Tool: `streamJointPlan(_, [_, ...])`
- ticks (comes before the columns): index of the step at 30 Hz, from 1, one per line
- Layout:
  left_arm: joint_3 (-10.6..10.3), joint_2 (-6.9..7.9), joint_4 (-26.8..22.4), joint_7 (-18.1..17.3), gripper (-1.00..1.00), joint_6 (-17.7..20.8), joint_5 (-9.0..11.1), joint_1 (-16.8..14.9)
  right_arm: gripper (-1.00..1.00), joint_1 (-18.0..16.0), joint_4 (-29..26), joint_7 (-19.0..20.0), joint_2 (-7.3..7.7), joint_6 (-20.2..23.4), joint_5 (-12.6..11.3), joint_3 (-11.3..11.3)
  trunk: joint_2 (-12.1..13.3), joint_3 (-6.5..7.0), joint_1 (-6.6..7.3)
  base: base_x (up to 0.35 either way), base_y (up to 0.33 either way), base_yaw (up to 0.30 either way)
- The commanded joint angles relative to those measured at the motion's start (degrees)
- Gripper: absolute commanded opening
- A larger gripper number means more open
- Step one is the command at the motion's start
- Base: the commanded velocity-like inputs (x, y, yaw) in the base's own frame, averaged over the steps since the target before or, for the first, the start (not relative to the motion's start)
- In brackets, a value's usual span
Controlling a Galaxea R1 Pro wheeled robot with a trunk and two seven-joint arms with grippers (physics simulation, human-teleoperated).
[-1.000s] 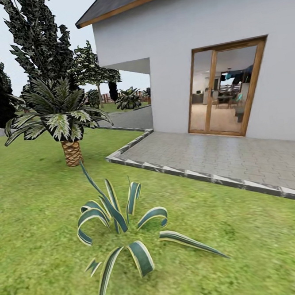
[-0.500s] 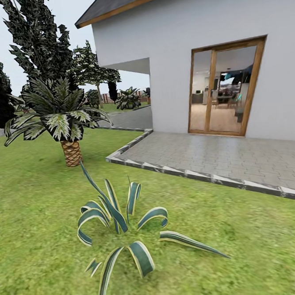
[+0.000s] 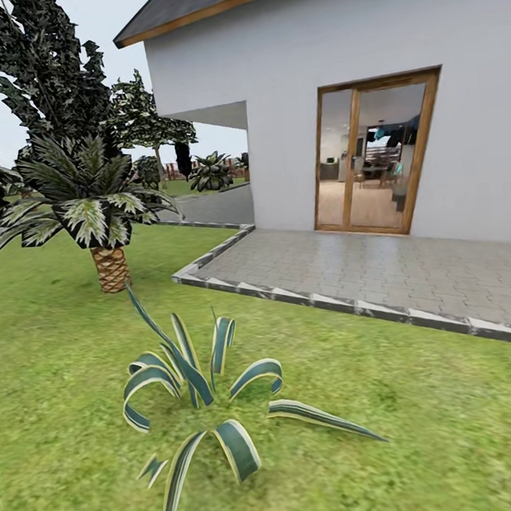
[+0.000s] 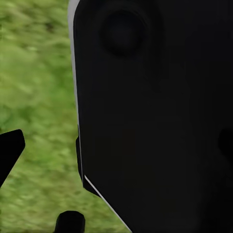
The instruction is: Take the three Easter eggs out of the wicker basket on the lawn in the garden, then place them on the lawn next to a single tree (choose any tree) so that all three eggs are next to the same tree and none are left in the basket.
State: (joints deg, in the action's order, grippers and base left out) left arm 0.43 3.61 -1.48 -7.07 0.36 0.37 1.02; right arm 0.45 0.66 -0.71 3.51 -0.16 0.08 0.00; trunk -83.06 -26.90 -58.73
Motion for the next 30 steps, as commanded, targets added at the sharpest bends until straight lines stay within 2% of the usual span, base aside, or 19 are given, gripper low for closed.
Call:
streamJointPlan(1, [0.02, 0.05, -0.08, -0.3, 1.0, 0.06, 0.01, 0.04, 1.0, -0.01, 0.01, -0.08, 0.0, -0.02, 0.01, 0.0, -0.02, -0.03, 0.0, -0.035, 0.222, -0.001])
streamJointPlan(13, [0.01, 0.08, -0.1, -0.31, 1.0, 0.02, 0.0, 0.04, 1.0, -0.01, 0.01, -0.08, -0.03, -0.02, 0.01, 0.0, -0.02, -0.03, 0.0, -0.04, 0.285, 0.0])
streamJointPlan(20, [0.01, 0.0, -0.08, -0.18, 1.0, 0.04, 0.03, 0.04, 1.0, -0.01, -0.01, -0.08, -0.06, -0.02, 0.08, 0.03, -0.02, -0.03, 0.0, -0.001, 0.081, 0.0])
streamJointPlan(30, [0.01, -0.07, -0.08, -0.27, 1.0, 0.04, 0.08, 0.04, 1.0, -0.01, 0.01, -0.08, -0.04, 0.0, 0.02, 0.14, -0.02, -0.03, 0.0, -0.012, 0.262, 0.0])
